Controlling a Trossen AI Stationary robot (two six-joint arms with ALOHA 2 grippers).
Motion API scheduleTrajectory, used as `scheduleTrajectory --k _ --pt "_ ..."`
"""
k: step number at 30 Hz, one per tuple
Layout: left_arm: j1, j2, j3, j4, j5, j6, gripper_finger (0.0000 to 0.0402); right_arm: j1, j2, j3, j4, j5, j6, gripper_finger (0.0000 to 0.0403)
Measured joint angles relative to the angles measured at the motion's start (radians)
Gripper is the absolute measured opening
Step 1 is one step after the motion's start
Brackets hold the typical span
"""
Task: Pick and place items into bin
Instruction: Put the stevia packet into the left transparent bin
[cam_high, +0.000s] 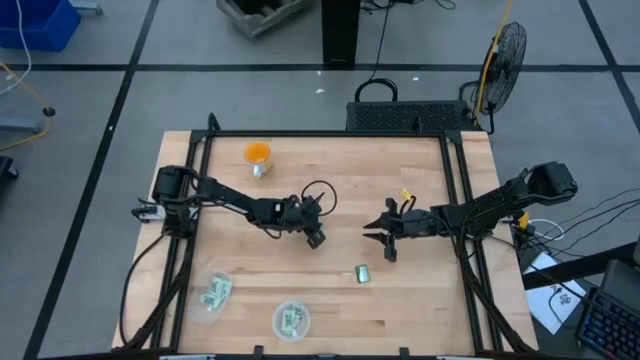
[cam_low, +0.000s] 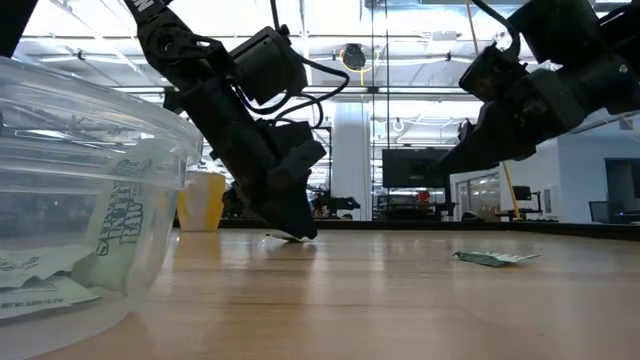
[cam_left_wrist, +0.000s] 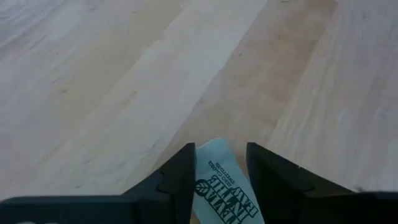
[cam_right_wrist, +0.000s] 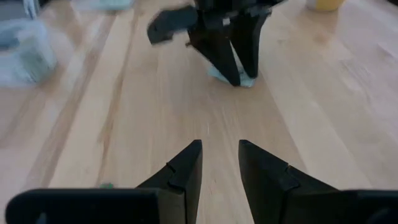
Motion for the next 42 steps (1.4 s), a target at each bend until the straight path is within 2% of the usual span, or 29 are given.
scheduleTrajectory --k 6,17,21,27,33,37,42 --pt "0.000 0.029 0.001 0.004 -0.066 0.033 0.0136 0.000 0.000 -0.017 0.049 0.000 0.025 0.0100" --pt "-0.001 0.086 0.004 0.032 -0.067 0.078 0.0010 0.000 0.000 -0.017 0.045 0.000 0.025 0.0100" --pt "0.000 0.047 0.000 0.047 -0.058 0.115 0.0011 0.000 0.000 -0.017 0.045 0.000 0.025 0.0100" --pt "-0.004 -0.074 -0.006 -0.025 -0.043 0.150 0.0007 0.000 0.000 -0.017 0.044 0.000 0.029 0.0100" --pt "-0.060 -0.271 -0.004 -0.255 -0.051 0.049 0.0004 0.001 0.000 -0.017 0.032 -0.001 0.066 0.0100" --pt "-0.167 -0.404 -0.003 -0.426 -0.071 -0.102 0.0005 0.001 0.000 -0.019 0.023 -0.030 0.086 0.0100" --pt "-0.382 -0.494 -0.001 -0.537 -0.157 -0.310 0.0006 0.002 0.000 -0.019 0.021 -0.127 0.086 0.0100"
